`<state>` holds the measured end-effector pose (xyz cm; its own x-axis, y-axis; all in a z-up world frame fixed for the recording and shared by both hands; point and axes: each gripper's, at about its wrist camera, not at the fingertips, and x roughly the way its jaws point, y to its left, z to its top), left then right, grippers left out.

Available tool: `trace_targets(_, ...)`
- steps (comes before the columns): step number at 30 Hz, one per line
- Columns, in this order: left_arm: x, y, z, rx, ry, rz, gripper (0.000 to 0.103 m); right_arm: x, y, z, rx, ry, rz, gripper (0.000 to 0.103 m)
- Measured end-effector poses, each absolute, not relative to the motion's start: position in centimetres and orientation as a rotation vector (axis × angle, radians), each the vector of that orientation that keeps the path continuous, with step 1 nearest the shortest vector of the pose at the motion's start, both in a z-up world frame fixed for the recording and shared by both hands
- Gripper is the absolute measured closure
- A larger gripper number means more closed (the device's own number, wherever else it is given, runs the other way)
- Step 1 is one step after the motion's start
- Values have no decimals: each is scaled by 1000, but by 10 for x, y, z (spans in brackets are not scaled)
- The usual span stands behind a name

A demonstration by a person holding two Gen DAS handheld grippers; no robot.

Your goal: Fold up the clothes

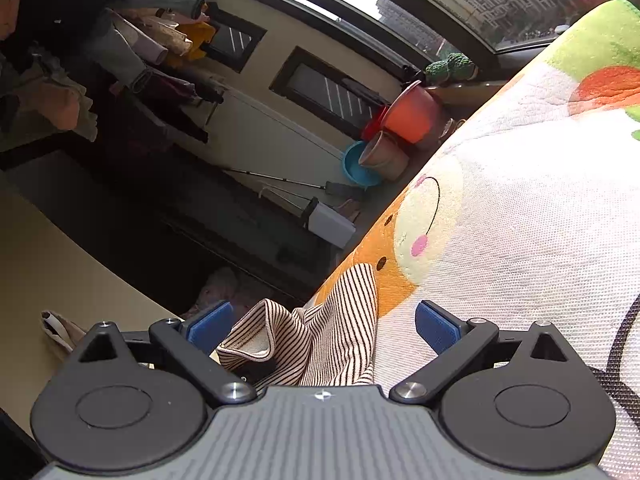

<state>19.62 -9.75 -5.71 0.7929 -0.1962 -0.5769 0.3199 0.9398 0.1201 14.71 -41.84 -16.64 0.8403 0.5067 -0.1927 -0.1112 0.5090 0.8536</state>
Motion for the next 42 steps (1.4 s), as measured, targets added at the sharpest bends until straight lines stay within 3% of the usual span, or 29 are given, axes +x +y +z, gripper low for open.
trace_targets(8, 189, 86, -32, 19, 587, 263, 92, 146, -397, -148, 783, 494, 337, 5)
trace_targets(10, 182, 114, -34, -28, 598, 330, 93, 142, -376, -130, 607, 485, 335, 22)
trace_targets(13, 168, 146, -35, -106, 599, 364, 93, 139, -329, -96, 303, 483, 373, 30)
trace_targets(17, 158, 163, -36, -162, 573, 364, 93, 152, -249, -80, 86, 522, 524, 29)
trace_targets(19, 153, 172, -33, -186, 548, 357, 93, 158, -208, -74, -14, 542, 603, 17)
trace_targets(26, 136, 193, -26, -207, 477, 385, 93, 167, -106, -105, -360, 554, 712, 18)
trace_targets(29, 131, 197, -26, -228, 475, 355, 93, 167, -98, -113, -410, 564, 728, 47)
trace_targets(30, 132, 196, -26, -227, 471, 338, 93, 166, -99, -110, -431, 545, 696, 86)
trace_targets(31, 132, 194, -25, -227, 468, 325, 93, 164, -105, -104, -443, 515, 655, 93)
trace_targets(36, 134, 182, -20, -230, 463, 262, 91, 169, -178, -64, -382, 385, 411, 94)
trace_targets(42, 138, 166, -15, -160, 472, 226, 88, 163, -317, -74, -173, 488, 135, 94)
